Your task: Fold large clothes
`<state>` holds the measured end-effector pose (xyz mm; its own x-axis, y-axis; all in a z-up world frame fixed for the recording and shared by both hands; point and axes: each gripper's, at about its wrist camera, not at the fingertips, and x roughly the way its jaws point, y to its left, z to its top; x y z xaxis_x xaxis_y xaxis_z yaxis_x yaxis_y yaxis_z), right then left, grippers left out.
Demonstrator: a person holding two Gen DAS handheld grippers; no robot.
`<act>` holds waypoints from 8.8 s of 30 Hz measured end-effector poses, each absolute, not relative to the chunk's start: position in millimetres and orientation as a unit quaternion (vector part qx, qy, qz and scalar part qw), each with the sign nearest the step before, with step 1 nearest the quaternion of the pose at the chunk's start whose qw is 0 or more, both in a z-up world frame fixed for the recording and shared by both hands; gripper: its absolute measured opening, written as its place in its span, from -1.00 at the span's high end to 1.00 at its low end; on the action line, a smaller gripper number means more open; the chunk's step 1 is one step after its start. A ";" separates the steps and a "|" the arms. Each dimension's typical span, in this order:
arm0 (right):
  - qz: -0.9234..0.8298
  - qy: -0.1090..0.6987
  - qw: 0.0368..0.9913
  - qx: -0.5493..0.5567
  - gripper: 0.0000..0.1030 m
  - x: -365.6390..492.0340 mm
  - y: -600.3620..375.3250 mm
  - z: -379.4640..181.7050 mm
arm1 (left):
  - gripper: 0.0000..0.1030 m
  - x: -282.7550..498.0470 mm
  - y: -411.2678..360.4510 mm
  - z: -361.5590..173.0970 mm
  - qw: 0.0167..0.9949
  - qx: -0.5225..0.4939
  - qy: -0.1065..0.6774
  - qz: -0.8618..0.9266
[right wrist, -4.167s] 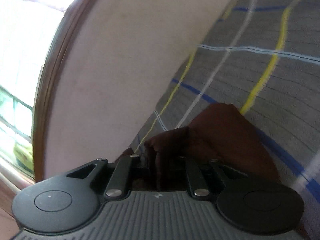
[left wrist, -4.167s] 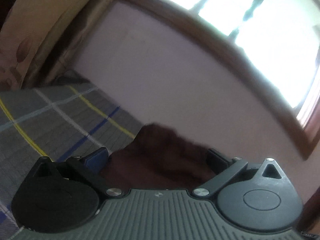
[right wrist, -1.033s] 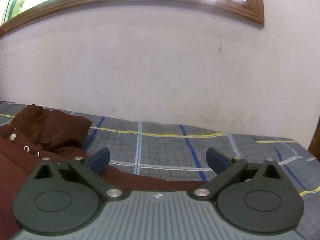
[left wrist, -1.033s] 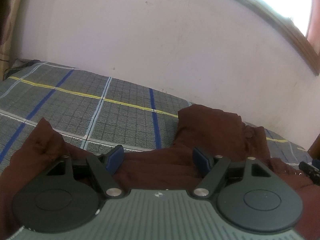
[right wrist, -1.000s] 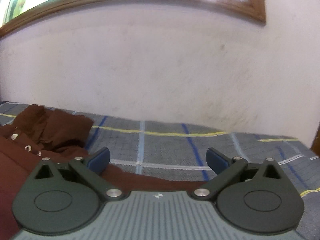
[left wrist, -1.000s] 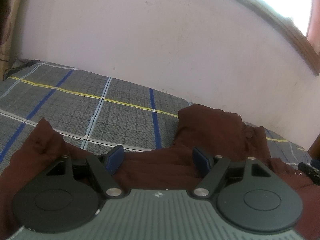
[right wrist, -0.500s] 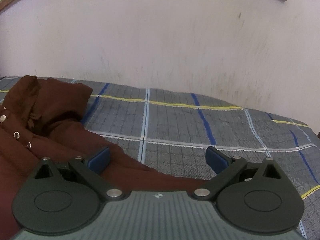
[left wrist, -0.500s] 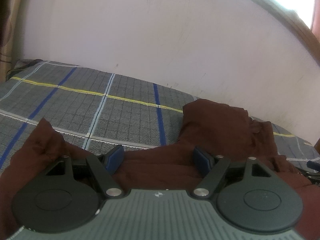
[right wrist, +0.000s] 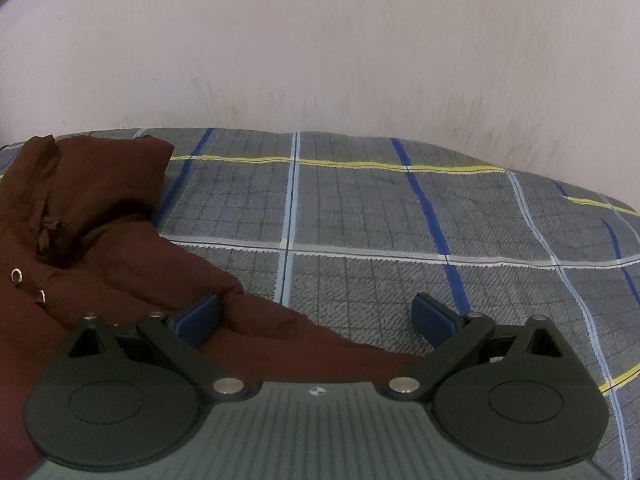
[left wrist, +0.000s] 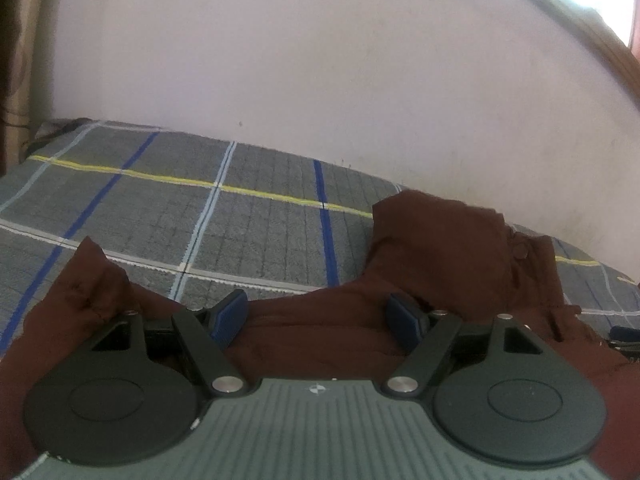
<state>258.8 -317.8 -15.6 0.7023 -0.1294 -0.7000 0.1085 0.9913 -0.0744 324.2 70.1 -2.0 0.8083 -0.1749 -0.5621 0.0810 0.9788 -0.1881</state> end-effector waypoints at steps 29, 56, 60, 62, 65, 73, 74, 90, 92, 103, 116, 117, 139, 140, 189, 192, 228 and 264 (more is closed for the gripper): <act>-0.075 0.347 0.935 -0.028 -0.99 248.9 -315.4 -12.5 | -0.74 258.9 144.4 2.7 0.957 -0.105 0.268 0.035; 0.104 0.209 0.972 -0.031 0.01 148.6 -216.9 83.9 | -0.97 259.8 143.9 -0.3 0.955 -0.095 0.276 0.058; 0.161 0.234 0.955 -0.082 0.26 165.3 -156.2 67.6 | -0.97 259.6 146.7 -0.1 0.954 -0.102 0.276 0.054; 0.172 0.252 0.949 -0.081 0.29 180.2 -140.8 56.5 | -0.97 259.7 148.5 -0.1 0.953 -0.108 0.277 0.051; 0.161 0.277 0.942 -0.098 0.37 199.6 -127.9 34.8 | -0.96 259.6 152.4 -0.3 0.952 -0.121 0.278 0.046; 0.164 0.302 0.934 -0.095 0.38 218.6 -128.3 -11.0 | -0.96 250.6 169.9 6.0 0.945 -0.183 0.270 -0.014; 0.163 0.300 0.935 -0.096 0.38 219.1 -128.1 -14.4 | -0.96 246.2 175.9 10.0 0.942 -0.197 0.270 -0.036; 0.169 0.285 0.941 -0.061 0.38 215.4 -139.5 -13.0 | -1.00 145.7 210.4 41.6 0.942 -0.138 0.299 -0.065; 0.167 0.283 0.942 -0.063 0.38 214.4 -138.9 -12.8 | -1.00 143.2 205.4 38.4 0.942 -0.131 0.302 -0.061; 0.164 0.279 0.943 -0.069 0.37 212.9 -138.7 -12.6 | -1.00 140.1 189.6 33.9 0.944 -0.092 0.310 -0.057; 0.165 0.278 0.944 -0.066 0.37 212.6 -139.2 -13.0 | -1.00 141.4 187.8 26.5 0.942 -0.084 0.321 -0.055; 0.165 0.278 0.944 -0.066 0.37 212.6 -139.3 -13.1 | -1.00 141.4 187.4 26.1 0.942 -0.083 0.322 -0.055; 0.164 0.267 0.948 -0.063 0.37 208.8 -140.9 -12.2 | -0.99 156.9 247.6 -21.4 0.814 -0.393 0.345 -0.252; 0.164 0.267 0.948 -0.062 0.37 208.8 -140.9 -12.1 | -0.99 159.7 245.8 -22.1 0.811 -0.397 0.344 -0.257; 0.183 0.359 0.910 0.100 0.73 214.2 -226.9 0.2 | 0.07 108.4 49.5 76.1 0.905 -0.186 0.133 -0.359; 0.200 0.365 0.887 0.199 0.74 213.8 -261.8 2.2 | 0.07 108.4 13.9 73.6 0.895 -0.155 0.130 -0.397; 0.054 0.258 0.965 0.020 0.63 70.6 -347.1 141.9 | -0.98 101.6 -117.8 35.3 0.864 -0.060 0.145 -0.479; 0.090 0.193 0.923 0.321 0.48 29.7 -399.1 57.6 | -0.95 142.6 -113.5 16.6 0.870 -0.109 0.179 -0.447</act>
